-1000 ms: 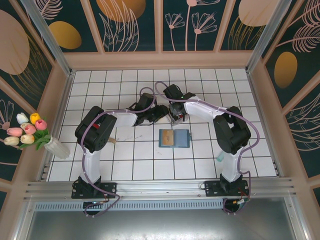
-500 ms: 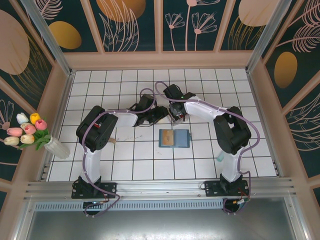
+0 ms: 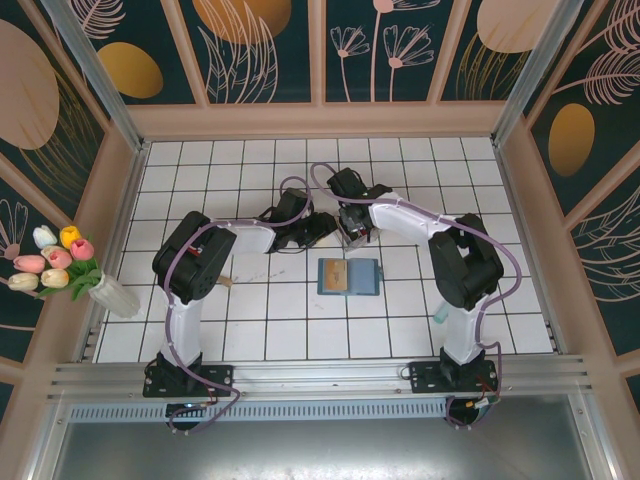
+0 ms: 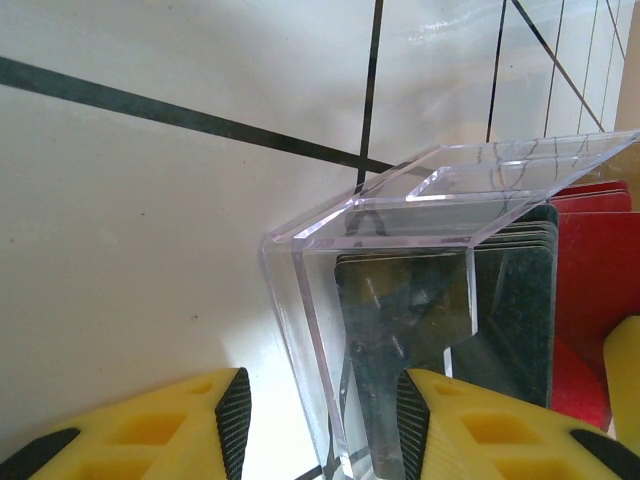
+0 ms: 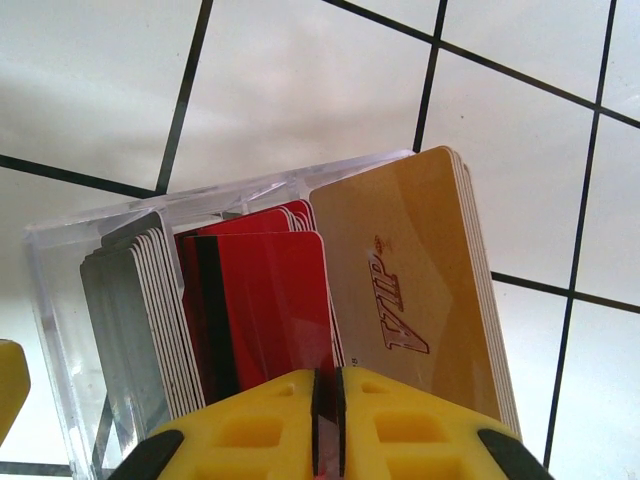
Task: Put the credit cards into the card holder
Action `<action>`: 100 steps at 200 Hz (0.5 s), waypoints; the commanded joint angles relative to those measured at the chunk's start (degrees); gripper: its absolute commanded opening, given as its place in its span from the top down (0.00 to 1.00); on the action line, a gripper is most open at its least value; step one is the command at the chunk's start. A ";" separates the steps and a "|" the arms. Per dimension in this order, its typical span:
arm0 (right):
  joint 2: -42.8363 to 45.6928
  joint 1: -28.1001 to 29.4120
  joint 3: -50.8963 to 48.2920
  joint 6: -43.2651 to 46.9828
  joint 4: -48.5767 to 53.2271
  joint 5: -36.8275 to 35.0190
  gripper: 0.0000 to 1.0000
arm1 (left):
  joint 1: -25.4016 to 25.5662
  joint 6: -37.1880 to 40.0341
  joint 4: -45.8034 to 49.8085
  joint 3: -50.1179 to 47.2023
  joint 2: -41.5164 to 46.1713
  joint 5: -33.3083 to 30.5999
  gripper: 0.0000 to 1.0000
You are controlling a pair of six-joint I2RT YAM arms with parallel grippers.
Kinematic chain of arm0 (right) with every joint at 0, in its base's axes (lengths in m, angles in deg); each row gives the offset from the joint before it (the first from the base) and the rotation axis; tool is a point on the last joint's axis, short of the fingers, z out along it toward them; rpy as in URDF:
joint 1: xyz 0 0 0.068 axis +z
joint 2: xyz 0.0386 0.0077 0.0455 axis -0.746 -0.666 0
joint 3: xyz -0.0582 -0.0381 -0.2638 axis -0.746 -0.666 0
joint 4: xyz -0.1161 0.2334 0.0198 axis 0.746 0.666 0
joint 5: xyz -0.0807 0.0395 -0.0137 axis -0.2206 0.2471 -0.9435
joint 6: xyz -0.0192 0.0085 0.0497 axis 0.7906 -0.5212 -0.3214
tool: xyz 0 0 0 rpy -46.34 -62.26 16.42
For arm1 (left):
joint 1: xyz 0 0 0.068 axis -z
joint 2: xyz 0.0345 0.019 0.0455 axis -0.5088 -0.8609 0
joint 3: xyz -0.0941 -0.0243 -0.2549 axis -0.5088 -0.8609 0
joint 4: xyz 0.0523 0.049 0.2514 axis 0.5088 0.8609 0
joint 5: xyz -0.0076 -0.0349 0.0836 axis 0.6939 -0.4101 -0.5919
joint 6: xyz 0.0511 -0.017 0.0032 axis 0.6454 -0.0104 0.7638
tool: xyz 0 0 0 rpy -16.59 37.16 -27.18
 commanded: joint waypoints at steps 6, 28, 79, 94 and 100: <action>2.61 -0.21 2.12 0.46 2.81 -2.42 0.87 | -0.03 0.09 -0.71 -0.55 -0.76 -0.07 0.54; 3.12 -0.09 2.71 0.29 3.30 -2.67 0.89 | -0.06 0.07 -0.69 -0.55 -0.51 -0.10 0.54; 4.72 -0.17 2.28 -0.56 3.30 0.20 0.92 | -0.08 0.20 -0.54 -0.37 -0.07 -0.10 0.54; 5.15 -0.17 2.10 -1.05 3.23 1.44 0.93 | -0.04 0.41 -0.50 -0.50 0.43 -0.19 0.54; 5.44 -0.22 2.38 -1.48 3.44 2.01 0.94 | -0.03 0.56 -0.56 -0.61 0.80 -0.23 0.54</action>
